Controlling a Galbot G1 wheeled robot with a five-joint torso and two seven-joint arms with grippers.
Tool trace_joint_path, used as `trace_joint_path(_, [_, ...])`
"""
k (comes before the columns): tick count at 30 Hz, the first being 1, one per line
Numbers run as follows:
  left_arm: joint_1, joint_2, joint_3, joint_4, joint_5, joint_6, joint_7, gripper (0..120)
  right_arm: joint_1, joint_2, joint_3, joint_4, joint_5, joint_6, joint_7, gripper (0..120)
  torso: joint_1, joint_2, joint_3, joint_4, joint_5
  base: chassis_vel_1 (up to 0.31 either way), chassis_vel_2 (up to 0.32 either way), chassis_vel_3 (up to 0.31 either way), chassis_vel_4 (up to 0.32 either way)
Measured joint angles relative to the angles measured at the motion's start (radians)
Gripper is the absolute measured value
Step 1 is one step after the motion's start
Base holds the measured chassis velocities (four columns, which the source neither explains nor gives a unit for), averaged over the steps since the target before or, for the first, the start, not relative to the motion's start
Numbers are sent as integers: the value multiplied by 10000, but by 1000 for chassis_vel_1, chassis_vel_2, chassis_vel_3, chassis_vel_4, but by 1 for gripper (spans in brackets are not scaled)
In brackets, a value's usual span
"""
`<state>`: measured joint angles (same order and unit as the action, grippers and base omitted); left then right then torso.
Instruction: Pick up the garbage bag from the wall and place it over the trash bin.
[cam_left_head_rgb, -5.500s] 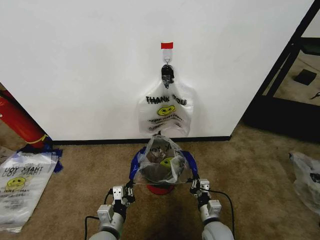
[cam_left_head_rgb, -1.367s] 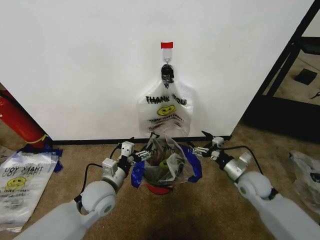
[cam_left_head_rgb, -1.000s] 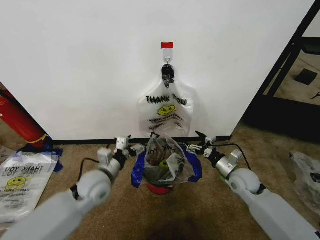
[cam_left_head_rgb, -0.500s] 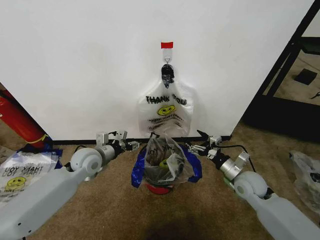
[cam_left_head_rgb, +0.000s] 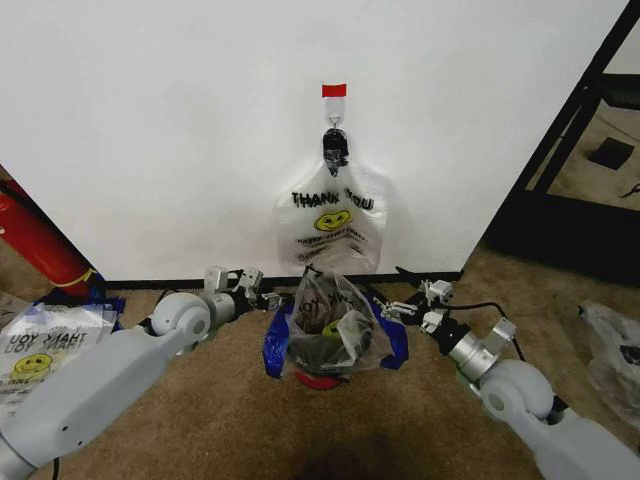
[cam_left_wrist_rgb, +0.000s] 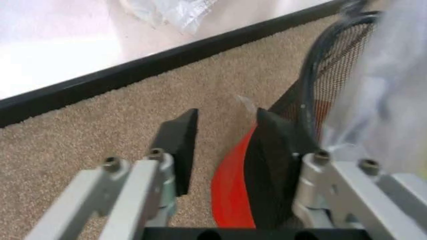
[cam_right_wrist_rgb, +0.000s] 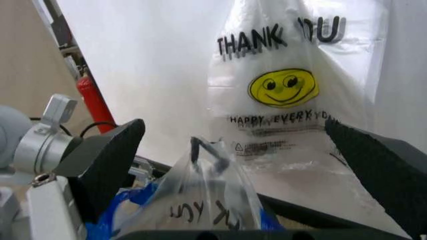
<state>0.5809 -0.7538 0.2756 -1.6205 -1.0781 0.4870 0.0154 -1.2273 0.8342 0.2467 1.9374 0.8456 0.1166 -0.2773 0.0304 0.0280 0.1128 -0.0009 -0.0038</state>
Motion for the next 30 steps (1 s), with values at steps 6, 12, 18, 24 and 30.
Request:
trace_joint_path(6, [67, 59, -211, -181, -312, 47, -19, 20, -144, 62, 118, -18, -34, 33, 7, 100, 0, 0, 0, 0, -2, 0, 0, 0, 0])
trace_joint_path(12, [59, 272, -344, -525, -773, 58, -83, 20, -159, 140, 109, -52, -97, 58, 6, 100, 0, 0, 0, 1, -1, 0, 0, 0, 0])
trace_joint_path(18, [93, 409, -443, -940, -932, 71, -64, 27, -229, 171, 117, -36, -174, 65, 6, 100, 0, 0, 0, 0, -1, 0, 0, 0, 0])
trace_joint_path(24, [159, 482, -386, -1012, -759, 70, -3, 45, -351, 172, 191, 19, -207, 90, 6, 100, 0, 0, 0, 1, -1, 0, 0, 0, 0])
trace_joint_path(30, [157, 373, -313, -830, -417, 21, 49, 69, -426, 167, 239, 108, -198, 95, 4, 100, 0, 0, 1, -1, -2, 0, 0, 0, 0])
